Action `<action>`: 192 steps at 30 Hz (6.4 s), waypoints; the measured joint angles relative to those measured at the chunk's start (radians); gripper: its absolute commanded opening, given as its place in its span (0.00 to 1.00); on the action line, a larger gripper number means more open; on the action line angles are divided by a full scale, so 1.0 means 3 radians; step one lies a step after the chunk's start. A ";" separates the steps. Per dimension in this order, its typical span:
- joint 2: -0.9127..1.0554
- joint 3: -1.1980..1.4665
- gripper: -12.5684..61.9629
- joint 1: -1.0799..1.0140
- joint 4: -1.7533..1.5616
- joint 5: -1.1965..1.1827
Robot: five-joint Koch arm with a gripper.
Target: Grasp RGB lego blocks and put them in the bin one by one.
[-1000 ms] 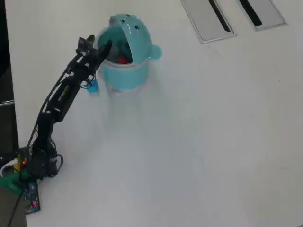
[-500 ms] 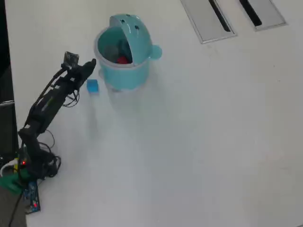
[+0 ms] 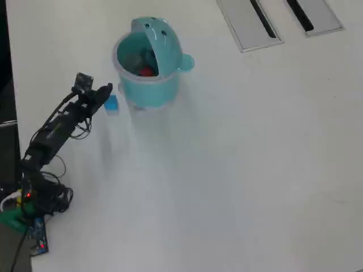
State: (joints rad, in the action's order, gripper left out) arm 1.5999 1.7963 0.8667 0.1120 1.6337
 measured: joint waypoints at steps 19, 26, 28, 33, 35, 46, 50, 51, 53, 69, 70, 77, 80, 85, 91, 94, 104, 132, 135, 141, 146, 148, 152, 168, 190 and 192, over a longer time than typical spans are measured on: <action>-0.0578 0.0000 0.64 0.0143 0.0000 0.0818; -0.0920 -0.0159 0.62 0.0194 0.0000 0.0966; -0.1064 -0.0240 0.62 0.0225 0.0000 0.0972; -0.1222 -0.0251 0.62 0.0230 0.0000 0.0972; -0.1278 -0.0327 0.62 0.0225 0.0000 0.0977; -0.1508 -0.0430 0.61 0.0066 0.0000 0.0977; -0.1544 -0.0430 0.61 0.0056 0.0015 0.0977; -0.1554 -0.0430 0.61 0.0046 0.0015 0.0982; -0.1575 -0.0455 0.61 0.0031 0.0015 0.0977; -0.1871 -0.0665 0.57 -0.0010 0.0026 0.0977; -0.1912 -0.0777 0.55 -0.0010 0.0041 0.0977; -0.1912 -0.0808 0.45 -0.0010 0.0123 0.0972; -0.1892 -0.0787 0.35 -0.0010 0.0123 0.0961; -0.1692 -0.0511 0.34 -0.0010 0.0123 0.0833; -0.1411 -0.0378 0.33 -0.0010 0.0123 0.0828; -0.1222 -0.0286 0.33 -0.0010 0.0123 0.0828; -0.0649 0.0010 0.26 0.0041 -0.0020 0.0450; -0.0506 -0.1002 0.14 -0.0148 -0.1350 -0.0895; -0.0844 -0.1263 0.14 -0.0179 -0.1473 -0.0895; -0.1790 -0.2373 0.14 -0.0368 -0.1534 -0.0982; -0.2204 -0.2710 0.17 -0.0506 -0.1621 -0.0982; -0.2224 -0.2710 0.27 -0.0506 -0.1652 -0.0869; -0.2229 -0.2710 0.51 -0.0506 -0.1652 -0.0225; -0.1739 -0.2112 0.58 -0.0481 -0.1652 0.0240; -0.0097 0.0097 0.59 -0.0409 -0.1744 0.0179; -0.0020 0.0189 0.59 -0.0409 -0.1825 0.0169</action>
State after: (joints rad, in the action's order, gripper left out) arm 1.5938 1.8530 0.7440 -0.4357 1.6843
